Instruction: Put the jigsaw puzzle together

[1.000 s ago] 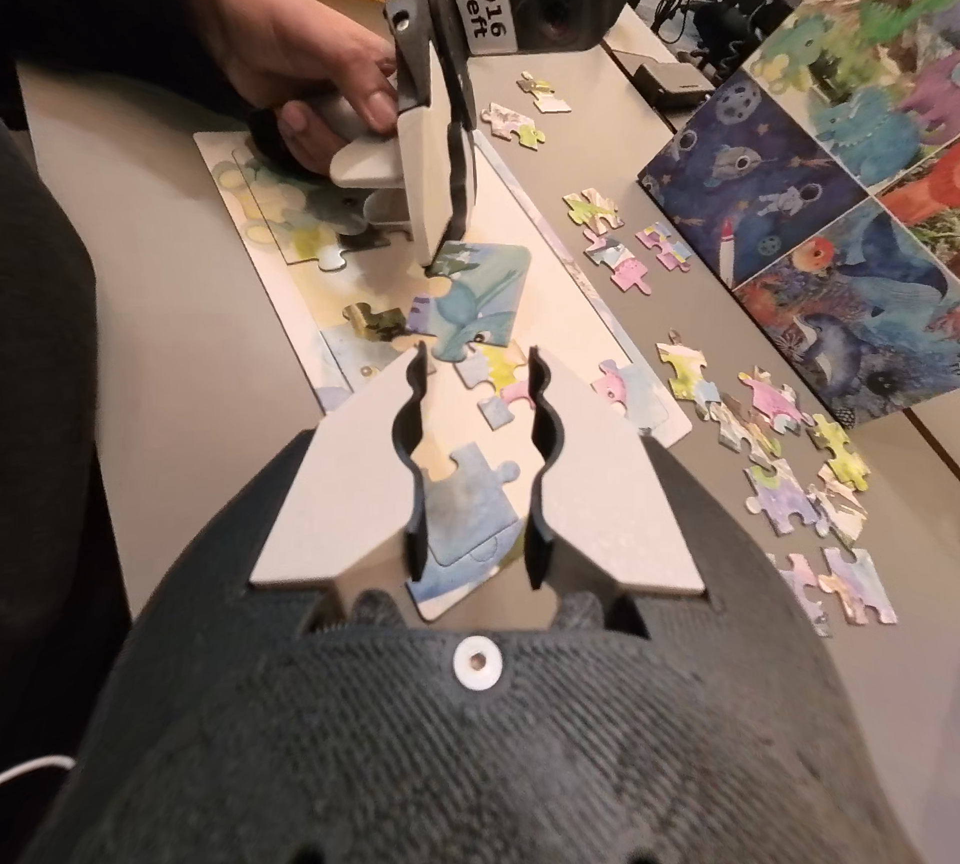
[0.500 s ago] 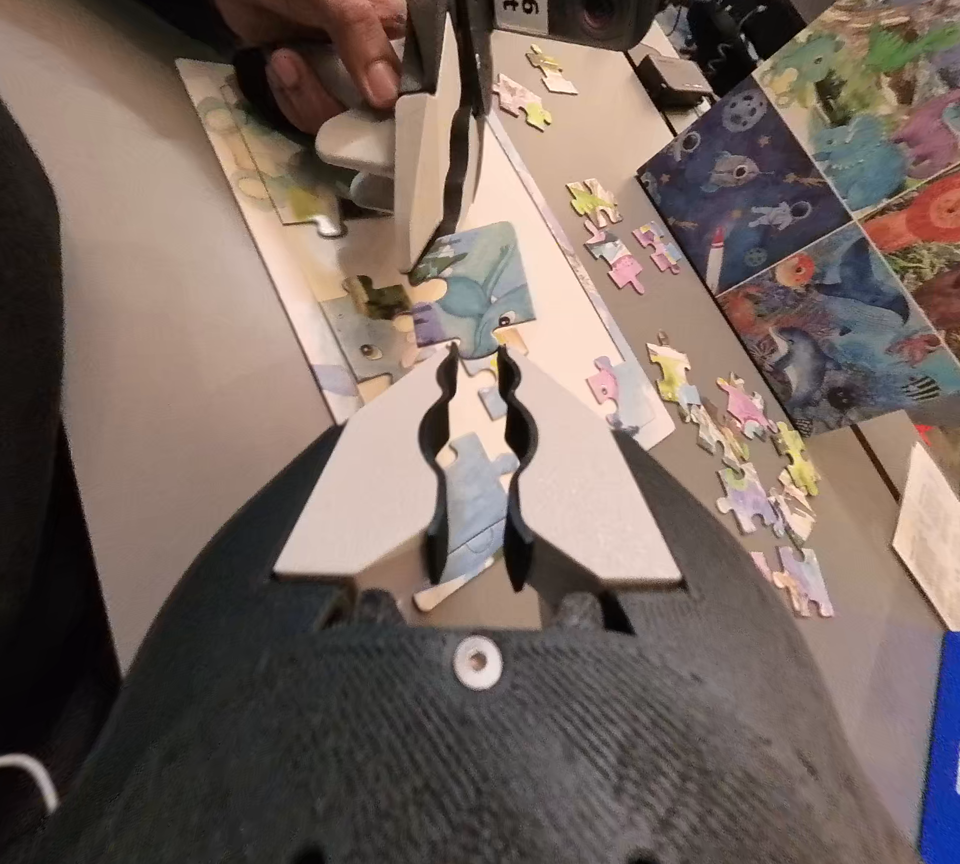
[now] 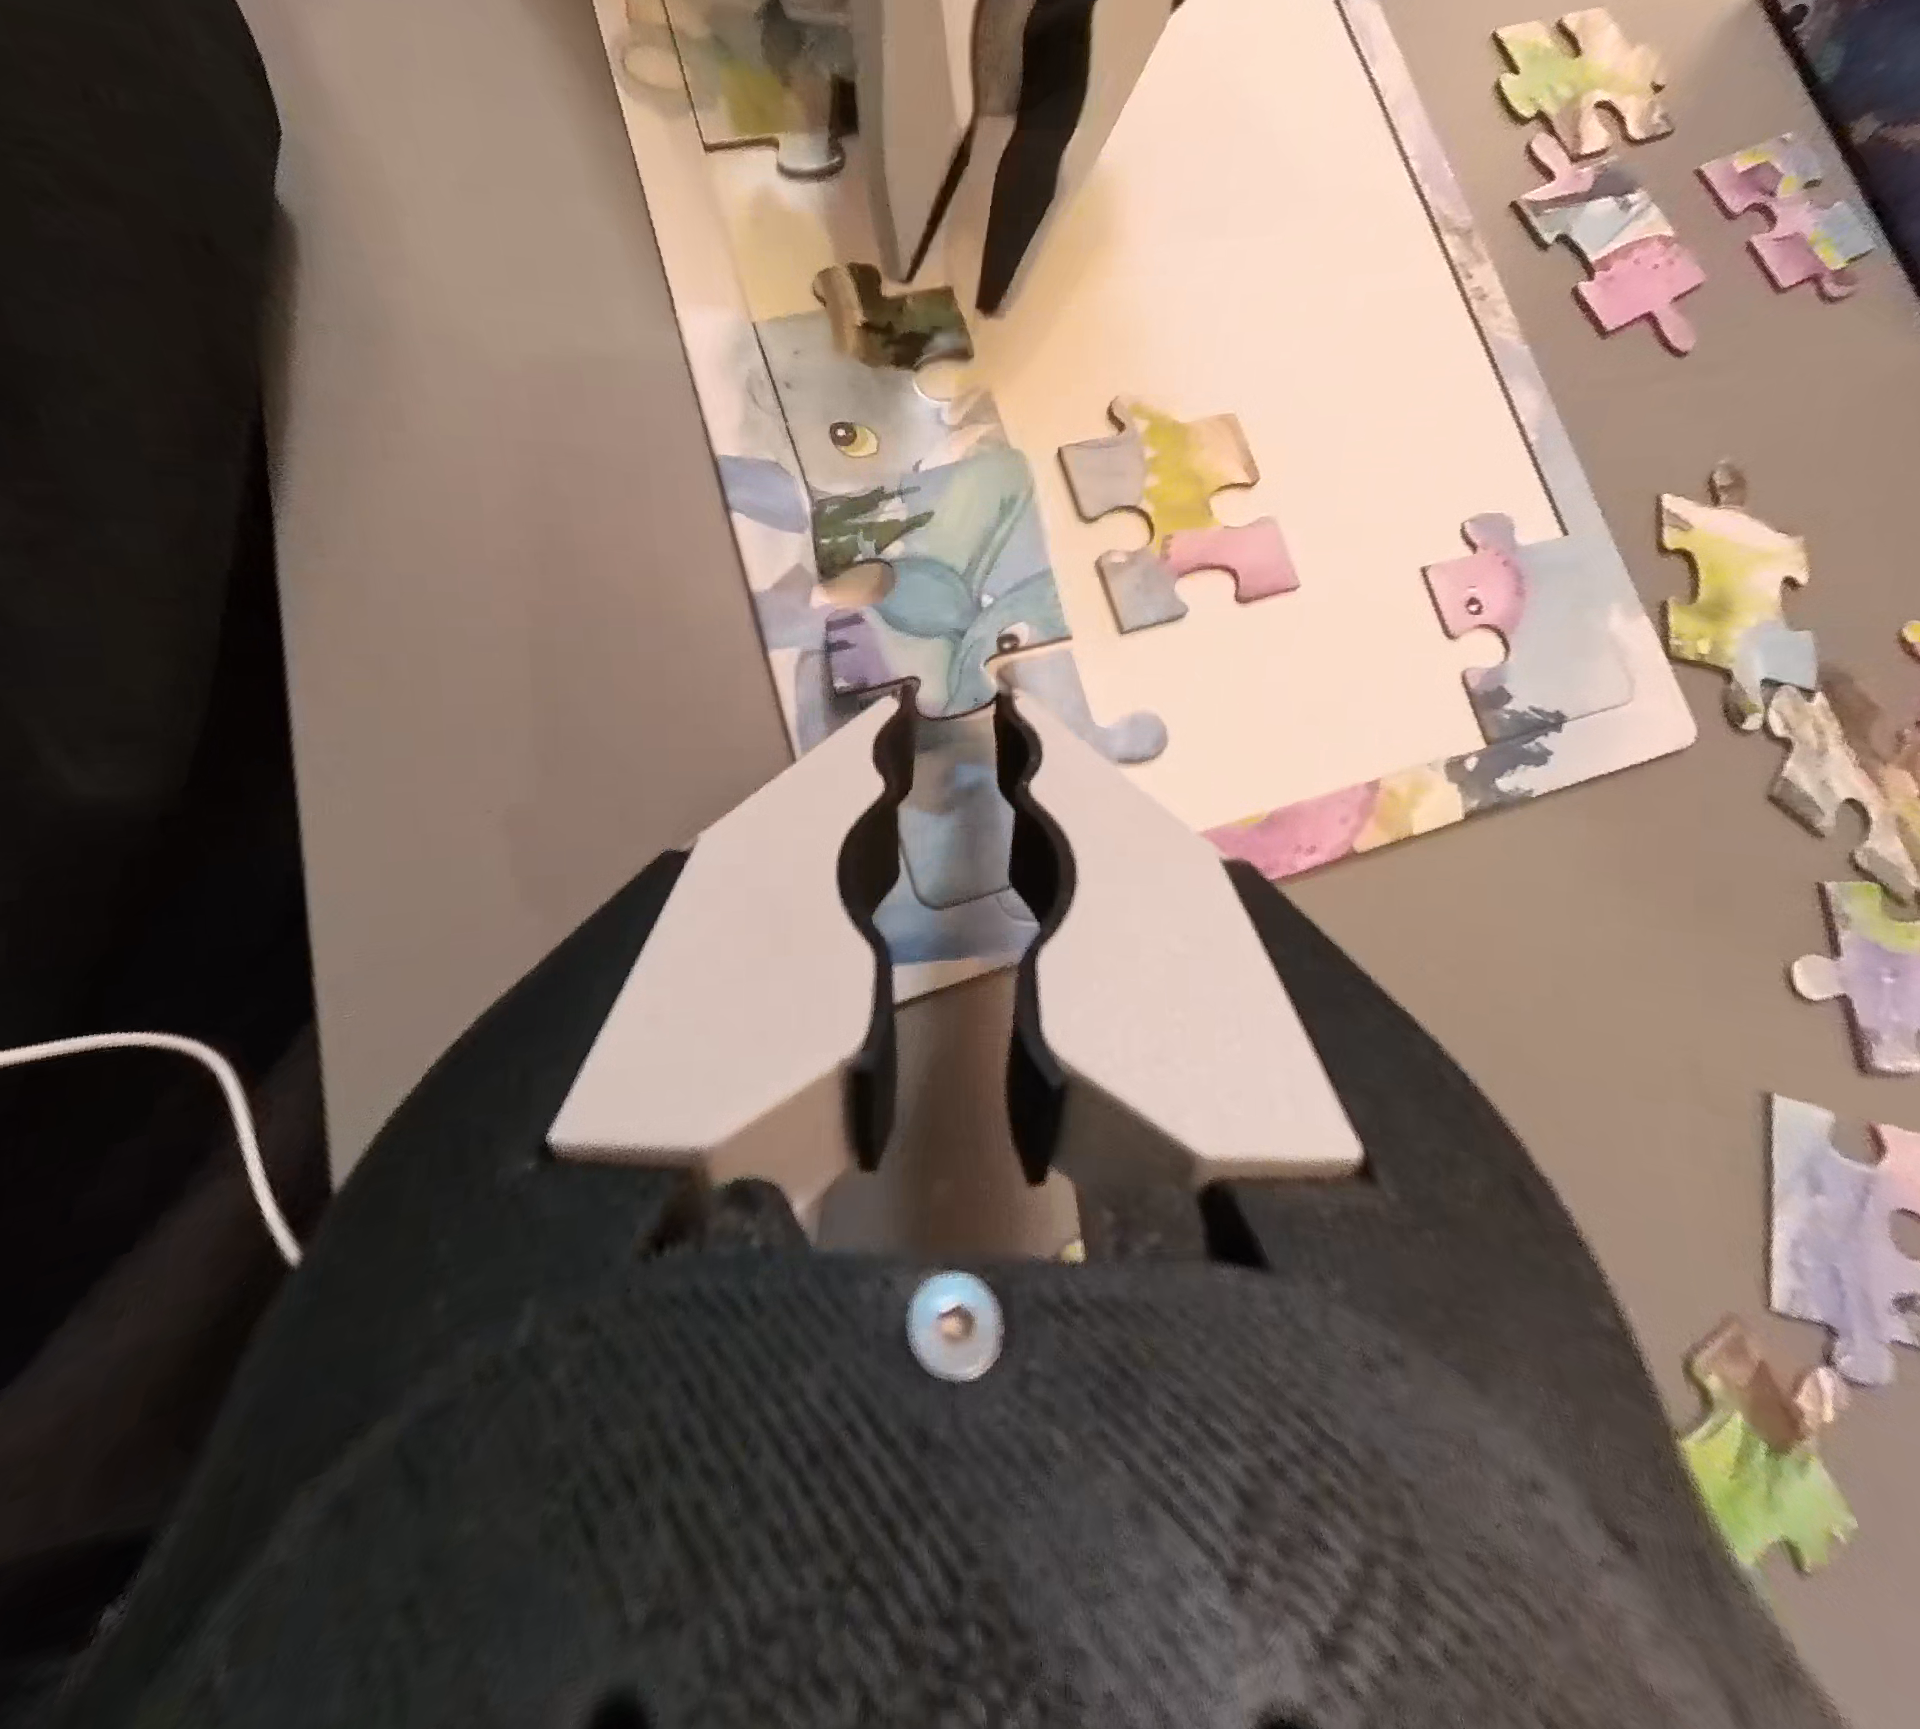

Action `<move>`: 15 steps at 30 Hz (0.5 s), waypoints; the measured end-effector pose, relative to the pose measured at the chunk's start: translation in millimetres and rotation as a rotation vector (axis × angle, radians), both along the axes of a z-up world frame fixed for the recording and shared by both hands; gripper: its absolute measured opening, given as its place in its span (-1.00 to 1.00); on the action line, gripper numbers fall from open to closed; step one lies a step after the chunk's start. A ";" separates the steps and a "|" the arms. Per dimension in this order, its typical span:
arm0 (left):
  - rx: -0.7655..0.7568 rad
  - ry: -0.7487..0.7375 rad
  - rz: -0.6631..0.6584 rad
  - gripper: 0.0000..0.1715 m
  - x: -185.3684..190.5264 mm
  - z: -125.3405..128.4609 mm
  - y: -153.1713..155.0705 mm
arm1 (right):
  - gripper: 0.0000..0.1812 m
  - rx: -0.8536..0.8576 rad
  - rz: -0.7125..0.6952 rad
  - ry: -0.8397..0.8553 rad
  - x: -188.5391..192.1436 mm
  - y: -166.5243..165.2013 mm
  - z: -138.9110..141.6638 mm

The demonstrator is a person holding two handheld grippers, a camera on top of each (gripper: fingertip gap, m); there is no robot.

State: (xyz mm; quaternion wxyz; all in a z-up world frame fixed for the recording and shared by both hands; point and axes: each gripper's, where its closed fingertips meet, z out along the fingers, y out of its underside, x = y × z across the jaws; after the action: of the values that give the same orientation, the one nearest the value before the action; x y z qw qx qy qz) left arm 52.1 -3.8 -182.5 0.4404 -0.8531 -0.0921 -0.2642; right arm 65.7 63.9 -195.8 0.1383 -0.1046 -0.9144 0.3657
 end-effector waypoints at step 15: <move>-0.080 0.229 -0.027 -0.69 -0.2 -14.2 -0.9 | -0.85 0.003 0.038 -0.045 -3.6 0.7 -2.3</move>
State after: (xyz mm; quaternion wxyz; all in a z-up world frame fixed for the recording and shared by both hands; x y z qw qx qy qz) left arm 51.9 -4.7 -196.7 0.4101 -0.8957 -0.0401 -0.1672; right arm 62.0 64.6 -198.1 0.1107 -0.0952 -0.9196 0.3647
